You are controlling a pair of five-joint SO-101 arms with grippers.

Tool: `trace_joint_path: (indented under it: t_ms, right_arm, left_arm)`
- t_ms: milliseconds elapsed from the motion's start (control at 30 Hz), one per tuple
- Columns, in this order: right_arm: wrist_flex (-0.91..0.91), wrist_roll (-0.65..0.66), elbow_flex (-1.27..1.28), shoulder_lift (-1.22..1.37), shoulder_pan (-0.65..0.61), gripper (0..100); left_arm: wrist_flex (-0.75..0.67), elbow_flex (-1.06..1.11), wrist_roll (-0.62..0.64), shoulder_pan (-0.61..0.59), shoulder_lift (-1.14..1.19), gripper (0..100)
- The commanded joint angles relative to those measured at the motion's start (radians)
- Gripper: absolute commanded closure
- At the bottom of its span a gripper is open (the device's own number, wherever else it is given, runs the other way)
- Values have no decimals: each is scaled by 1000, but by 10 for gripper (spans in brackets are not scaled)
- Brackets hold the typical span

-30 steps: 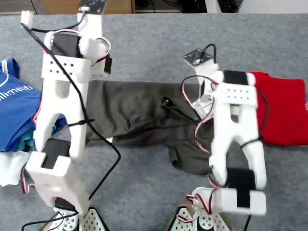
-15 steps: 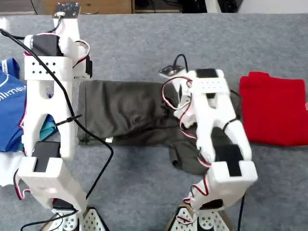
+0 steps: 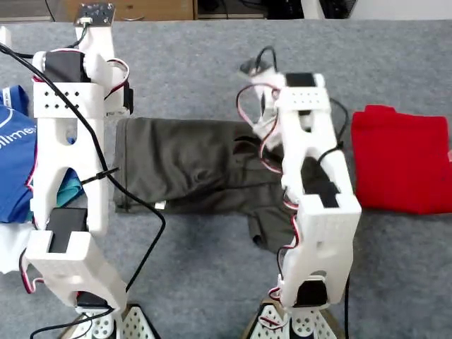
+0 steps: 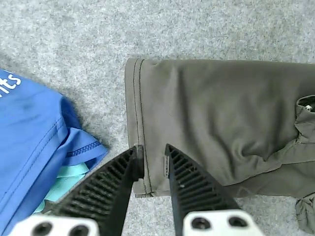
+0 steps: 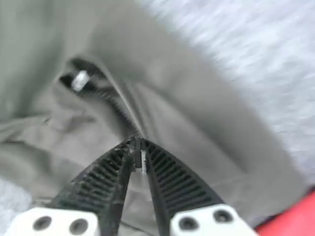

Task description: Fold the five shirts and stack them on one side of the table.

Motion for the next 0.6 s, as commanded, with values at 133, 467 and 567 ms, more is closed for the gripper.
trace_joint_path:
  t_ms: [133,467,567]
  right_arm:
    - [135,-3,-377,105,13,996]
    - [318,-5,-329,33,47,996]
    - [318,-3,-168,-44,76,996]
  left_arm:
    - [8,-6,-9,-14,-48,917]
    - [8,-6,-6,-3,-48,918]
    - [8,-3,-6,-3,-48,918]
